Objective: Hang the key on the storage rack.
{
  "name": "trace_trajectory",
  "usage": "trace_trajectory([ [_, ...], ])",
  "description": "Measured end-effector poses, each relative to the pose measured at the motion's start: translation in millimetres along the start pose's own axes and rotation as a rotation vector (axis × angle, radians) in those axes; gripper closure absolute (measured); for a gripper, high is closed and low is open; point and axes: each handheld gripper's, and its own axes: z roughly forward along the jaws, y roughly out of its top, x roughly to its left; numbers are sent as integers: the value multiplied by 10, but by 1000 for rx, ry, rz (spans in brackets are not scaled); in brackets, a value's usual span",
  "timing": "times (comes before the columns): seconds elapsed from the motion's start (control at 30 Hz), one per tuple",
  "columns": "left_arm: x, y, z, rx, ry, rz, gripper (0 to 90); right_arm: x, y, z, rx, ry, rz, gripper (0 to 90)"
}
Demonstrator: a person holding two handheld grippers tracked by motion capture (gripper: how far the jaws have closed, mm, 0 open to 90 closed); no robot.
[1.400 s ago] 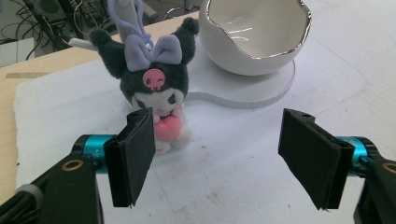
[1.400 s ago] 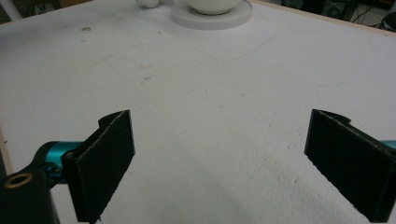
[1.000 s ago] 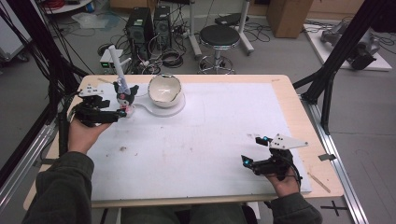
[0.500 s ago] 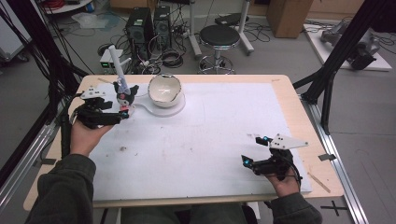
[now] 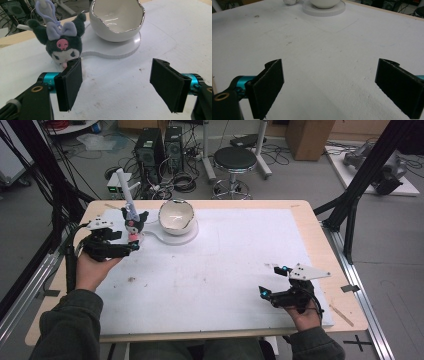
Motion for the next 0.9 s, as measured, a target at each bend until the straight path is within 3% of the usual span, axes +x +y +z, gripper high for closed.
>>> trace_trajectory([
  [0.9, -248, -270, 6, -7, -58, 4, 227, 1, 1, -4, -2, -5, 1, 75],
])
